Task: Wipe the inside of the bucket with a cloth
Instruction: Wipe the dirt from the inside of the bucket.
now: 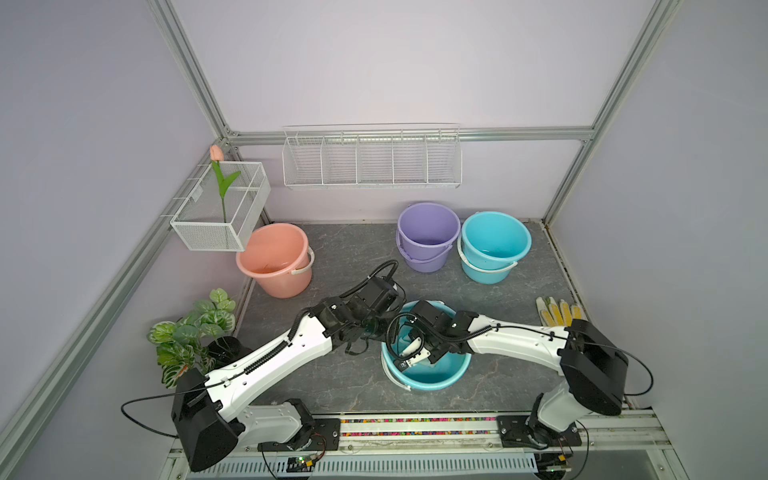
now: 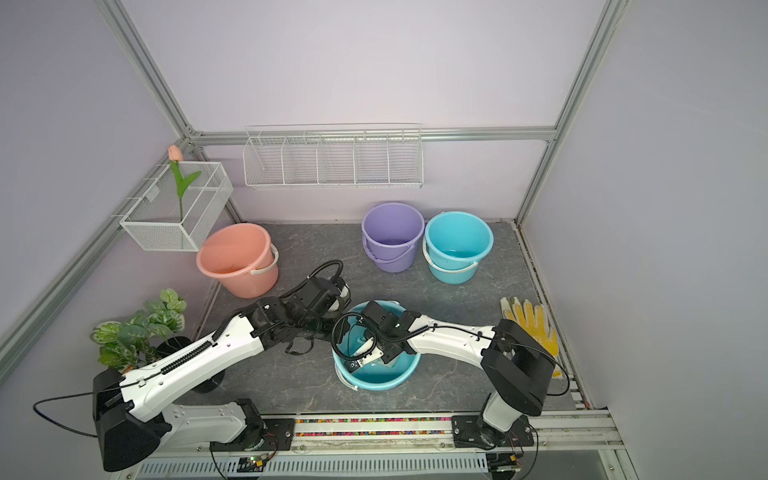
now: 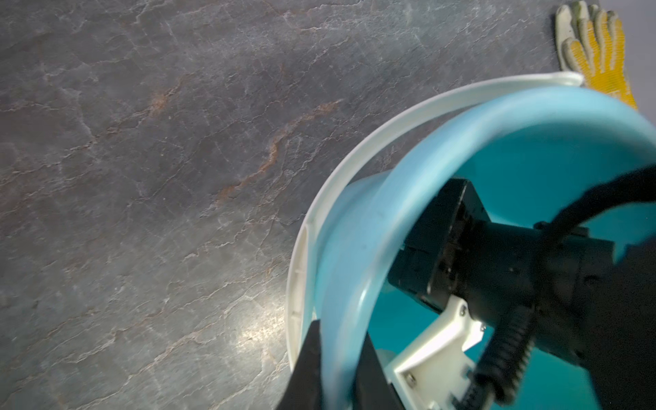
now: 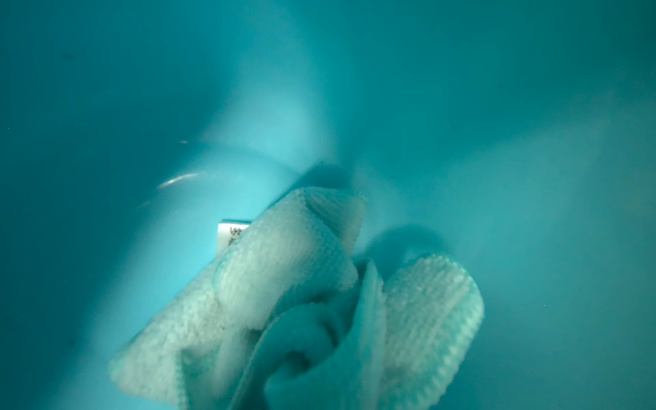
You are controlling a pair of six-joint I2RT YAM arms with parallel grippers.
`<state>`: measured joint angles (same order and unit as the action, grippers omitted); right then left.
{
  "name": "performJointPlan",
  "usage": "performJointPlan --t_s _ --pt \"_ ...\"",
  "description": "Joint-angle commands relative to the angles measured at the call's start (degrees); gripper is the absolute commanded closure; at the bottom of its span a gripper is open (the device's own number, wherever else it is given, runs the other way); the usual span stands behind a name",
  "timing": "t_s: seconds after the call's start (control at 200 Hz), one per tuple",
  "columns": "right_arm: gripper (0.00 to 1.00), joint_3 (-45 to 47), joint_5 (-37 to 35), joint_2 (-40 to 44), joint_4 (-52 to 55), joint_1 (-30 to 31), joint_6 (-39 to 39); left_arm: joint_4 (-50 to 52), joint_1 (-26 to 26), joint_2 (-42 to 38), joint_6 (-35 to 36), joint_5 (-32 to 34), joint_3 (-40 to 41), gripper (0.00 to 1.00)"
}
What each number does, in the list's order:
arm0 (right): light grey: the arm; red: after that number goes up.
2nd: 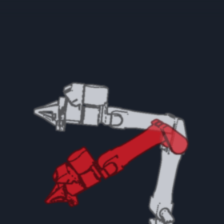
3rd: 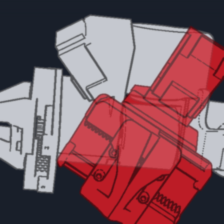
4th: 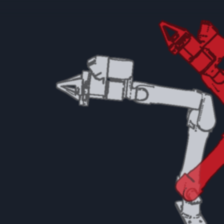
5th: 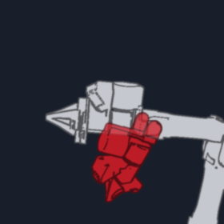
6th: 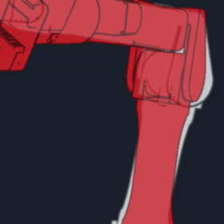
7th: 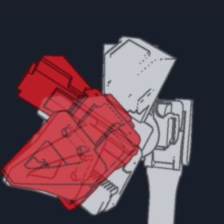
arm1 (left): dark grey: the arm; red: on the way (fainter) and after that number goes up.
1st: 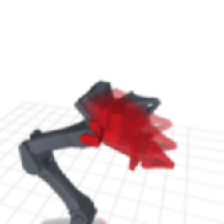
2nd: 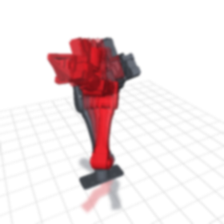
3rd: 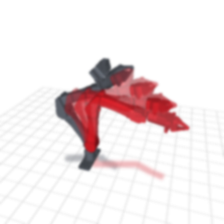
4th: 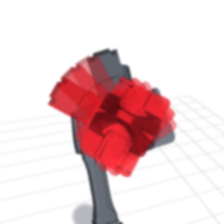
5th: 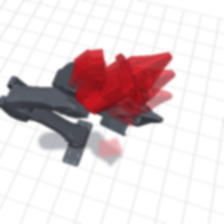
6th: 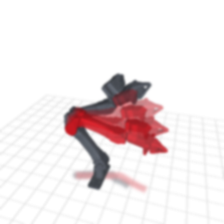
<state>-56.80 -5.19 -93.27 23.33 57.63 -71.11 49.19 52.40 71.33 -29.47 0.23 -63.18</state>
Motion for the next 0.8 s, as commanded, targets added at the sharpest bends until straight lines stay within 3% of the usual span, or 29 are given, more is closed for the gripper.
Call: performJointPlan --t_s 0.0,0.51,0.795 --pt "0.93 1.0 3.0 -0.1 0.5 -0.2 3.6 -2.1 0.2 -1.7 0.2 0.0 -0.5 1.0" --pt "0.93 -8.1 -3.9 18.6 20.0 -0.2 3.5 -3.4 0.2 -2.3 -0.5 2.3 0.7 1.0" --pt "0.93 -11.9 -12.5 22.3 29.5 0.5 4.0 -4.1 0.2 -2.3 -0.6 2.6 1.0 1.0"
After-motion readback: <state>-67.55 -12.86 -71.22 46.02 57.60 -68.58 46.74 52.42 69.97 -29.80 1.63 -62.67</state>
